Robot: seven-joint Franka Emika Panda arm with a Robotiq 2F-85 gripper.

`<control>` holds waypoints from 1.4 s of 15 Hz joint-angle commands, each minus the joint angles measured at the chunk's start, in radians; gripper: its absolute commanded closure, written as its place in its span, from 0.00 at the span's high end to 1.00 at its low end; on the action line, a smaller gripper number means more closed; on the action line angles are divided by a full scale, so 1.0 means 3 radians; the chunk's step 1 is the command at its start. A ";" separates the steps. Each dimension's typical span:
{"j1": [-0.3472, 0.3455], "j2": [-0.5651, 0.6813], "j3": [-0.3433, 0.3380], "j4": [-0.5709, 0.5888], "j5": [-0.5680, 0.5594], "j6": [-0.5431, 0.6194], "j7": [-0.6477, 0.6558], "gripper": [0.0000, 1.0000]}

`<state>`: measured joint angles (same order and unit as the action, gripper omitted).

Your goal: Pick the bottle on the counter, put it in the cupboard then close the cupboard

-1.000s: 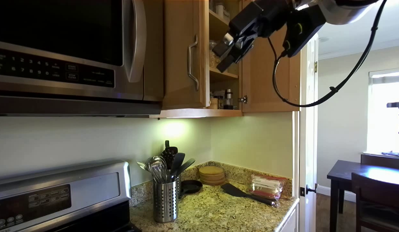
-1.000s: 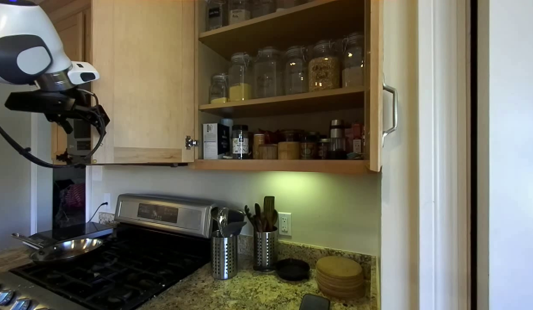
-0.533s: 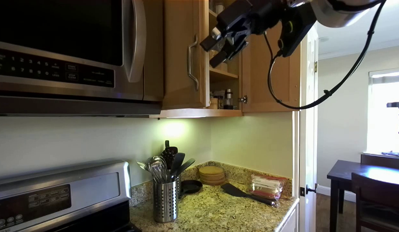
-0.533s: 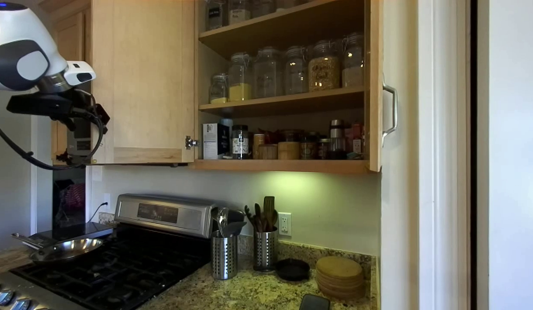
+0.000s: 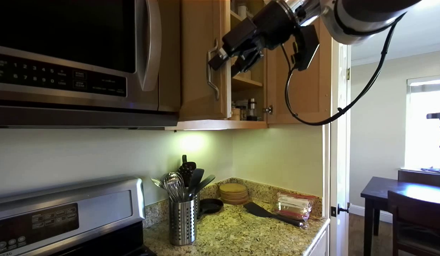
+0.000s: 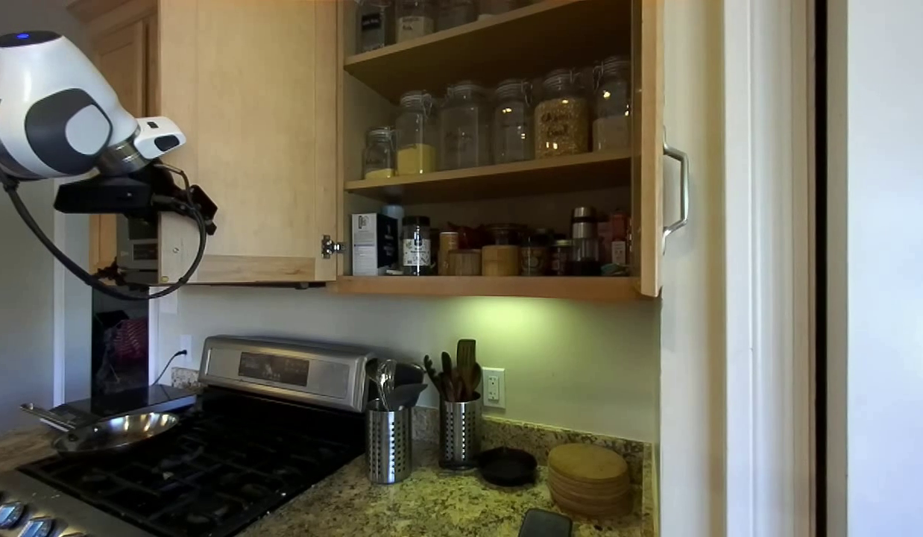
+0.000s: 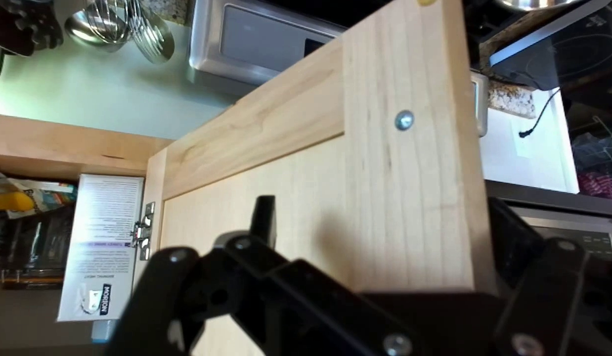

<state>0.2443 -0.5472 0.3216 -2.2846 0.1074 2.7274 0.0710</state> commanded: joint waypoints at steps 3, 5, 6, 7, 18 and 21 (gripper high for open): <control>-0.0205 -0.0027 -0.0052 -0.0060 -0.0278 0.0096 0.0124 1.00; -0.0257 -0.0043 -0.0110 -0.0132 -0.0340 0.0124 0.0073 1.00; -0.0272 -0.0067 -0.0148 -0.0181 -0.0364 0.0125 0.0033 1.00; -0.0291 -0.0106 -0.0177 -0.0235 -0.0390 0.0134 0.0008 1.00; -0.1140 -0.0607 -0.0497 -0.0767 -0.0987 0.0262 -0.0033 1.00; -0.1754 -0.0466 -0.0350 -0.0736 -0.1345 0.0407 0.0131 1.00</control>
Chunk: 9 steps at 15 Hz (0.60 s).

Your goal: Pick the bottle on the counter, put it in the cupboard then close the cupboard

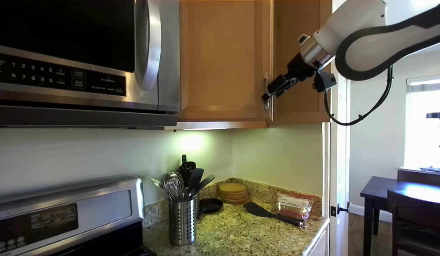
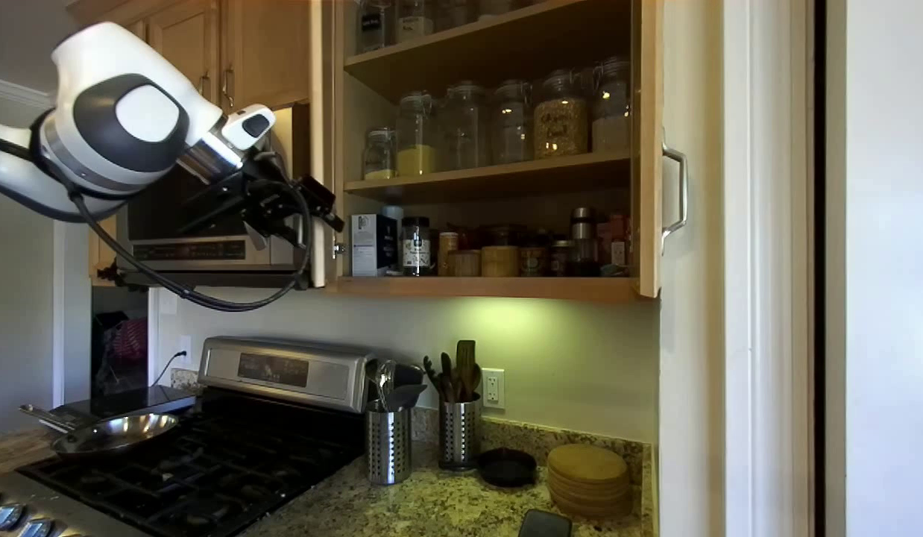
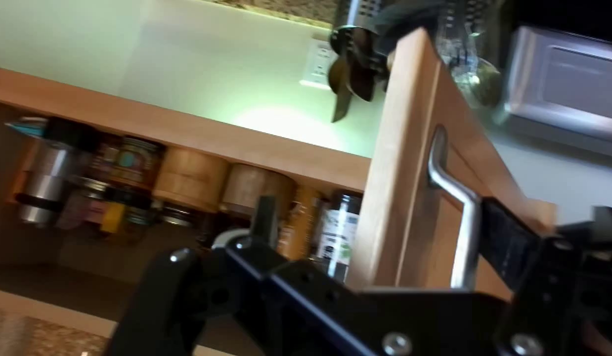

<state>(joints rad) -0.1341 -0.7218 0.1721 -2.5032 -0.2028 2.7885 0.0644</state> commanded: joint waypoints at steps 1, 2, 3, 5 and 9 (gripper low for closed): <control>-0.0658 0.0165 0.0204 -0.0006 -0.0413 0.0258 0.0190 1.00; -0.0805 0.0208 0.0261 0.0002 -0.0508 0.0291 0.0234 1.00; -0.0931 0.0237 0.0315 0.0008 -0.0591 0.0310 0.0281 1.00; -0.1048 0.0275 0.0384 0.0013 -0.0684 0.0253 0.0316 1.00; -0.0543 0.0437 0.0129 0.0044 -0.0449 -0.0335 0.0001 1.00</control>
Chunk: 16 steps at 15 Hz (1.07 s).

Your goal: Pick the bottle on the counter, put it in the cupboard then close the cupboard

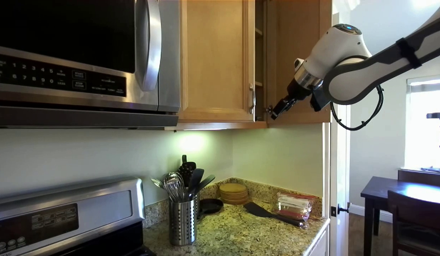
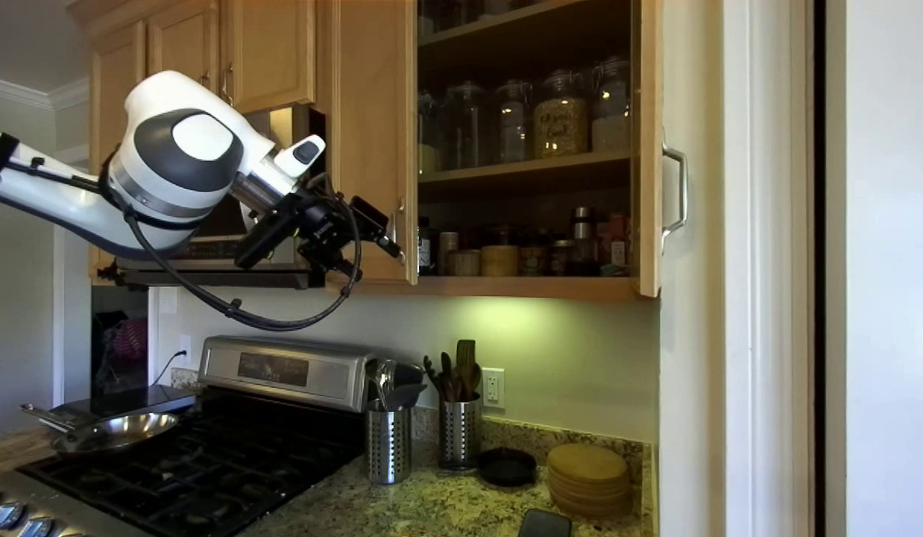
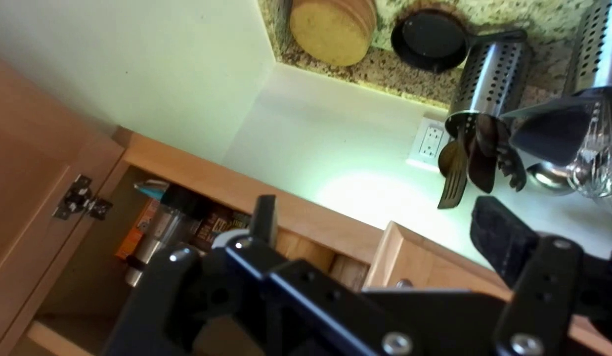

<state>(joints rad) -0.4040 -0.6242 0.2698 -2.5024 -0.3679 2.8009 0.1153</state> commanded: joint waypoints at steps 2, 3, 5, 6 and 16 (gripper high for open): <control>0.0660 0.0198 -0.0378 0.0073 0.0263 -0.0720 -0.0328 1.00; 0.0801 0.0228 -0.0474 0.0101 0.0357 -0.0898 -0.0415 1.00; 0.0953 0.0241 -0.0608 0.0150 0.0460 -0.1186 -0.0514 1.00; 0.1016 0.0244 -0.0678 0.0181 0.0512 -0.1321 -0.0568 1.00; 0.0993 0.0249 -0.0734 0.0163 0.0409 -0.1289 -0.0487 1.00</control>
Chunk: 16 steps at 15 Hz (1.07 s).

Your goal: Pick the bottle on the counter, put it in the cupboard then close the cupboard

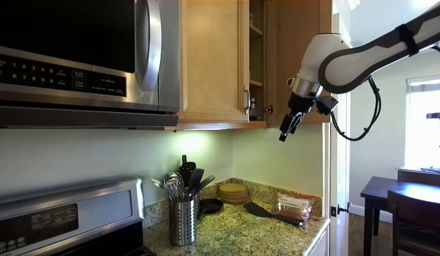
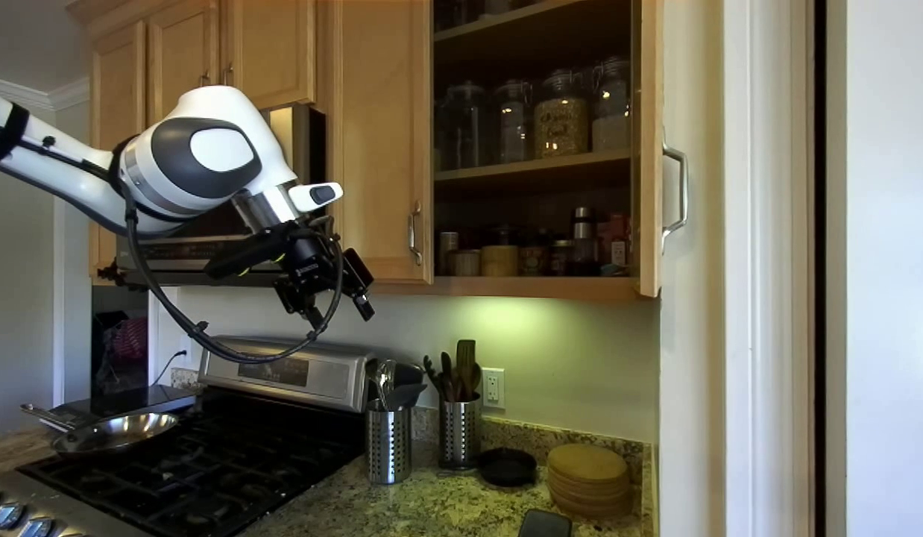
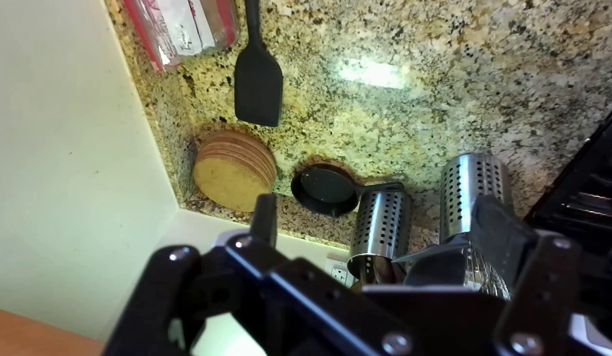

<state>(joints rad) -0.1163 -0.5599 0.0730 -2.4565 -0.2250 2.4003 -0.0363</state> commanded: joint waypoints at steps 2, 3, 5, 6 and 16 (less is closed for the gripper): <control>-0.0026 0.0136 -0.0151 0.0071 -0.0117 0.0134 -0.0031 1.00; -0.0061 0.0205 -0.0195 0.0110 -0.0154 0.0200 -0.0048 1.00; -0.0168 0.0374 -0.0239 0.0231 -0.0274 0.0298 0.0035 1.00; -0.0234 0.0477 -0.0251 0.0324 -0.0323 0.0313 0.0109 1.00; -0.0502 0.0810 -0.0215 0.0882 -0.0767 -0.0238 0.1085 1.00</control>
<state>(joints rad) -0.2514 -0.3132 0.0016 -2.2219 -0.3996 2.3939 0.1985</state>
